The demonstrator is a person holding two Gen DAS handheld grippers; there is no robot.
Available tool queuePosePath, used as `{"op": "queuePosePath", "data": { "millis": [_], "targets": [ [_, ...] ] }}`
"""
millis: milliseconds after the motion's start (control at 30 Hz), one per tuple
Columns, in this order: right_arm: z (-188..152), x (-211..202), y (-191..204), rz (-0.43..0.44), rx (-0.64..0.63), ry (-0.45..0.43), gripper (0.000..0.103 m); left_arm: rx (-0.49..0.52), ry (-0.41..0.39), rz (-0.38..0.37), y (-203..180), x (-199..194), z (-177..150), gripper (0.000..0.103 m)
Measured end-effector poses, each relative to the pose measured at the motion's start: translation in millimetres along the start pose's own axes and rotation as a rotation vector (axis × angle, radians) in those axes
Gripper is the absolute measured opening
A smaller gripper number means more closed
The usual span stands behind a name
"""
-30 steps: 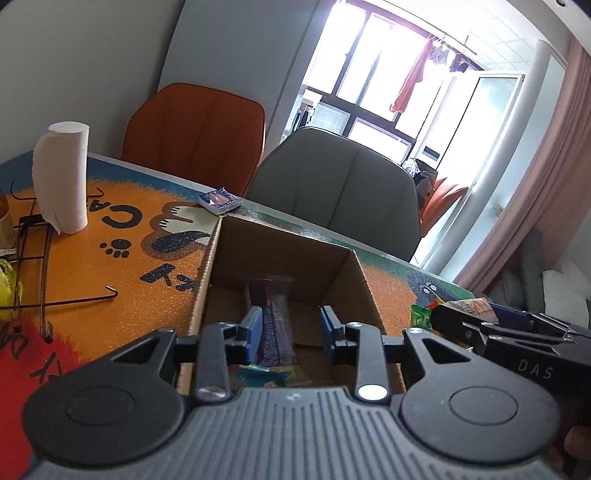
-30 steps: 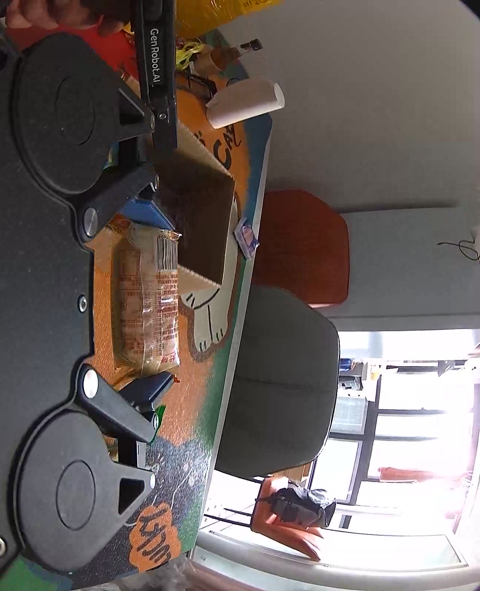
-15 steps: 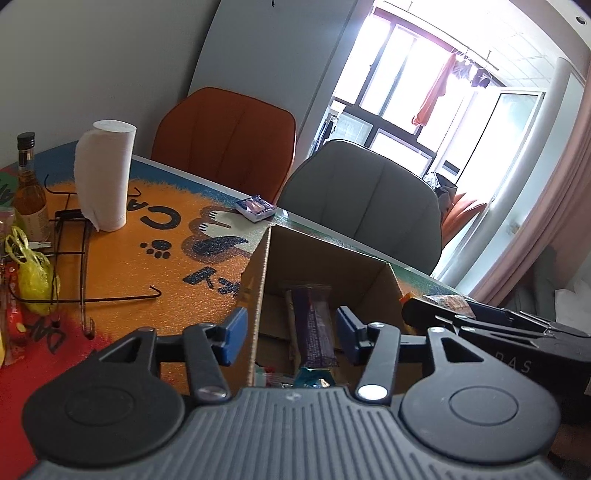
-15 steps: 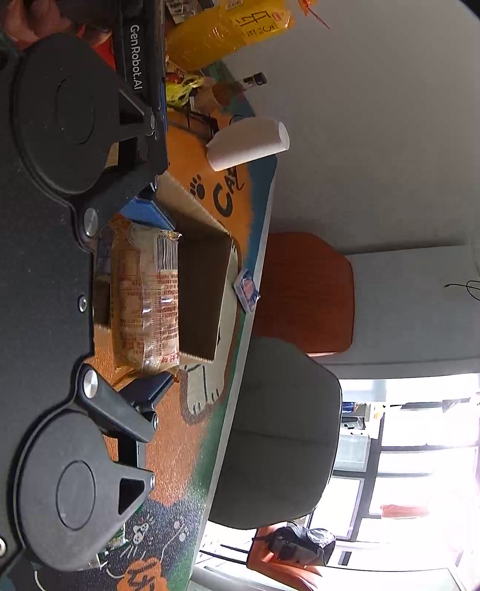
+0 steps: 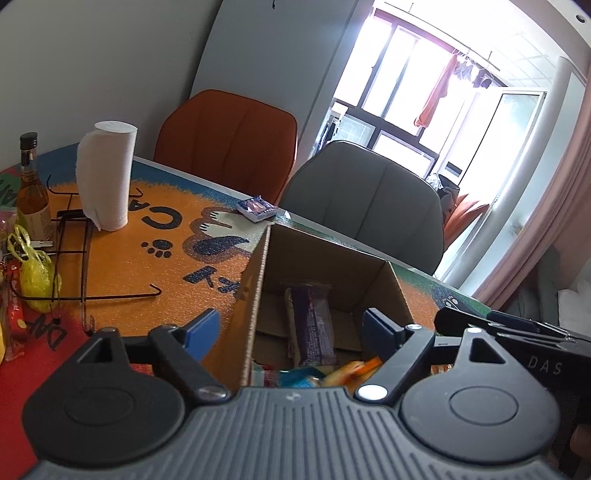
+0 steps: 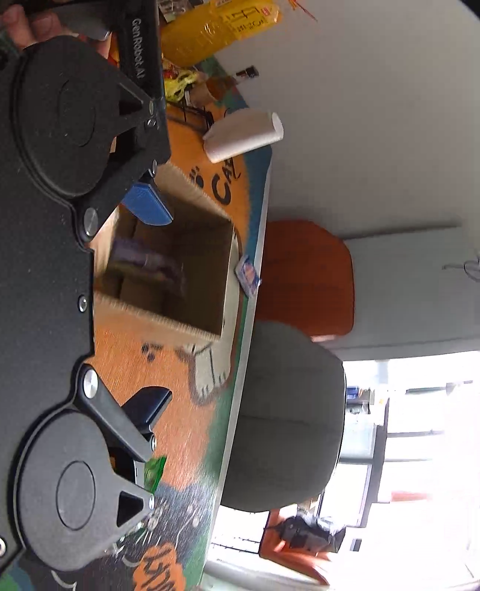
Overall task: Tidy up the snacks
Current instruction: 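Open both tools to drop the blue packet and bread loaf into the box, then withdraw both tools from the box back to the snack pile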
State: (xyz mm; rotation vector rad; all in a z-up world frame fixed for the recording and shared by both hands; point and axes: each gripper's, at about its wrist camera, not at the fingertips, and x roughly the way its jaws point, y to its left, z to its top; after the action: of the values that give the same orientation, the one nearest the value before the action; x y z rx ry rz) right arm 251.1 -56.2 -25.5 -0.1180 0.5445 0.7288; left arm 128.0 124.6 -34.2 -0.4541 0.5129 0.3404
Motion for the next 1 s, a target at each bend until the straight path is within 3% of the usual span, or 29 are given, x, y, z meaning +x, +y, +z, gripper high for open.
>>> {"op": "queuePosePath", "data": {
  "millis": [667, 833, 1000],
  "targets": [
    [-21, -38, -65, -0.104, 0.09, -0.008, 0.103, 0.083, 0.034, -0.05, -60, 13, -19, 0.092],
    [-29, -48, -86, -0.123, 0.141, 0.004, 0.103, 0.101, 0.044, -0.115, -77, 16, -26, 0.1],
    [-39, -59, -106, -0.152, 0.181, 0.002, 0.103, 0.137, 0.051, -0.158, -99, 20, -33, 0.101]
  ]
}}
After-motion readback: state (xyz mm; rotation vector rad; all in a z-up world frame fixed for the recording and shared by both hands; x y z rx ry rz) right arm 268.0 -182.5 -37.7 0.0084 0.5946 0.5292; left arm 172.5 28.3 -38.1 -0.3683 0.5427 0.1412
